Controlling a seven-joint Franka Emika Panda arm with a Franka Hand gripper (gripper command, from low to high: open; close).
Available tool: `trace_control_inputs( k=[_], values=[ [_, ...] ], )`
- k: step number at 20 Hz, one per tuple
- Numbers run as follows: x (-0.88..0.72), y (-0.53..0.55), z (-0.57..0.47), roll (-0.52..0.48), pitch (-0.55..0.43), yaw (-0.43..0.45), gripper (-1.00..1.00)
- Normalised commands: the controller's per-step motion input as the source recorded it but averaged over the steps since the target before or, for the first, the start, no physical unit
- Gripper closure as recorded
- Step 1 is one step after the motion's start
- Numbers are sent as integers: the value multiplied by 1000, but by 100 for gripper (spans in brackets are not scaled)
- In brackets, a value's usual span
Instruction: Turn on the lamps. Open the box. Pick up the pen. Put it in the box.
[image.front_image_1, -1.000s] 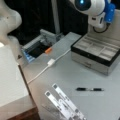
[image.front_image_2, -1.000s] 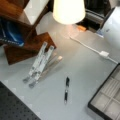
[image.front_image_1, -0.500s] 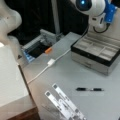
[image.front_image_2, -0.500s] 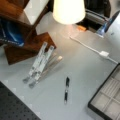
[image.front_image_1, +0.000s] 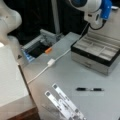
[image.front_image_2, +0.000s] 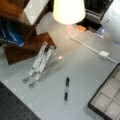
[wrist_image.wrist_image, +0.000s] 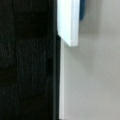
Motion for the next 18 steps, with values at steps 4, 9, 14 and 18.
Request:
trace_control_inputs(
  k=[4, 9, 14, 18],
  values=[
    [-153, -360, 82, -180, 93, 70, -100],
    [-58, -305, 2, -298, 72, 148, -100],
    [24, -363, -22, -416, 69, 183, -100],
    [128, -357, -12, -483, 67, 172, -100]
  ],
)
